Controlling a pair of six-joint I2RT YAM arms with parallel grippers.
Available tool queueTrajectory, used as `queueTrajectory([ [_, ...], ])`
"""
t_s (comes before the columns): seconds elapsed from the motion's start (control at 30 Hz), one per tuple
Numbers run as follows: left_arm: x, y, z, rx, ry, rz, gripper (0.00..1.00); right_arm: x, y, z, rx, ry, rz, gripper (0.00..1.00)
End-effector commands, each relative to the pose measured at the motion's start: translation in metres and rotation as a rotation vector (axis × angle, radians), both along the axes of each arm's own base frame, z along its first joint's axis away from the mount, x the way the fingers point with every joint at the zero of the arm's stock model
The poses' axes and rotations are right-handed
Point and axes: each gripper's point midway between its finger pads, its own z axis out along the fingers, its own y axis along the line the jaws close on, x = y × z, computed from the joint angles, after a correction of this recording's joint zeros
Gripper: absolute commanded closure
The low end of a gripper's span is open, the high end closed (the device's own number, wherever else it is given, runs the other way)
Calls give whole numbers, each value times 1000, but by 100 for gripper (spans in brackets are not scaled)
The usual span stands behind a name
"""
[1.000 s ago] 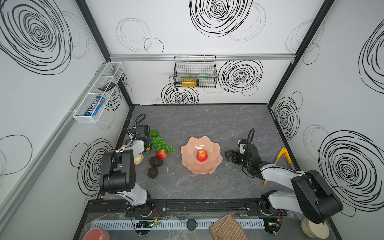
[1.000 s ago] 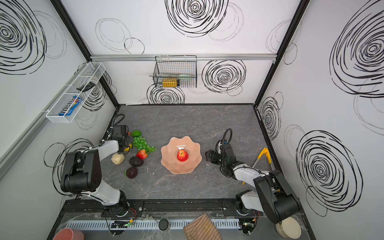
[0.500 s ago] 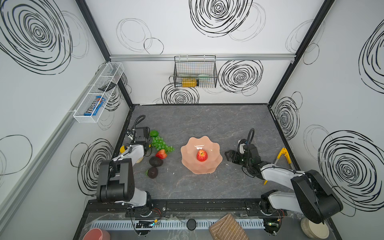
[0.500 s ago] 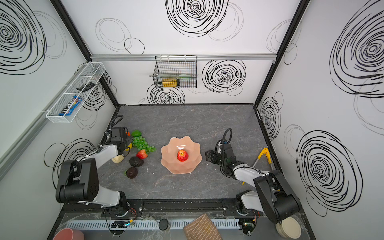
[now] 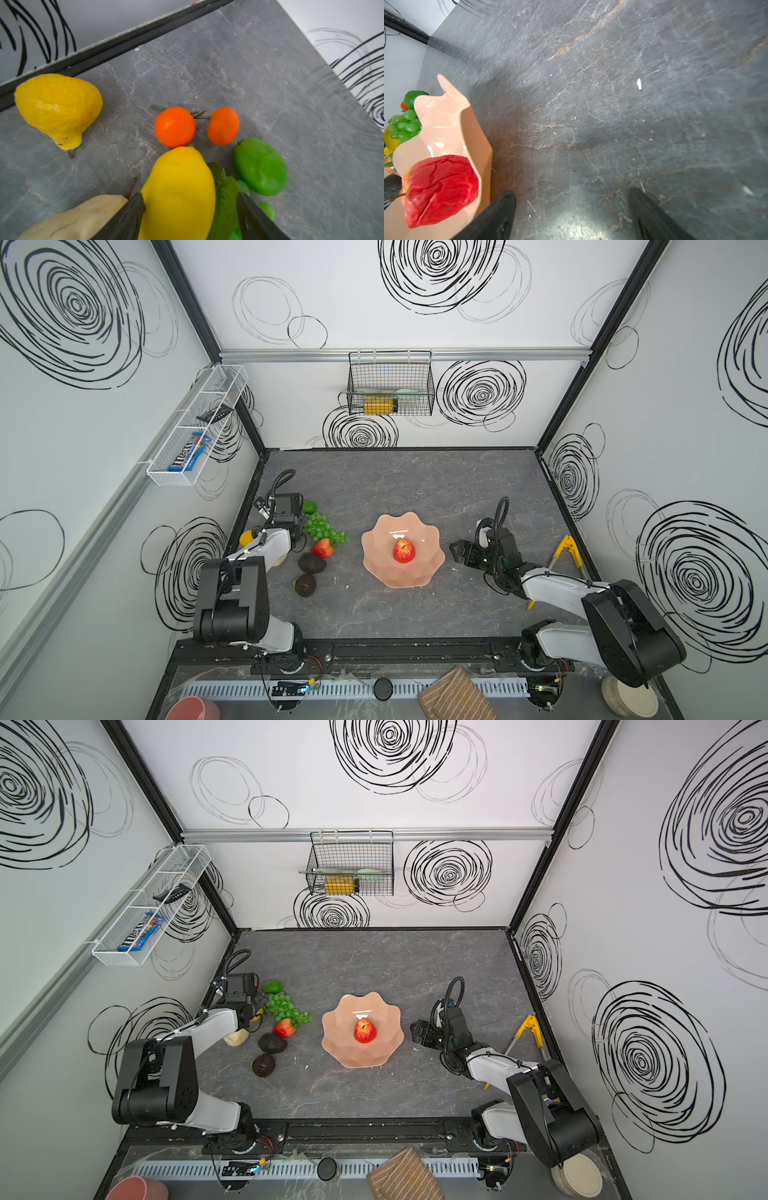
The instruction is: Place and organize the fake fruits in the fruit bowl
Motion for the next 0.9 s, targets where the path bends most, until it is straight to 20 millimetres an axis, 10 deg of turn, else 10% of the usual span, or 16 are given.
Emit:
queueTrajectory([
  [0.0,5,5,-3,-8,5,1,22,1,-4,-2,-11,18,-22,11],
  [0.87,12,-3,-32,-80,34,-48,22,1,-2,-5,-10,29,-16,11],
])
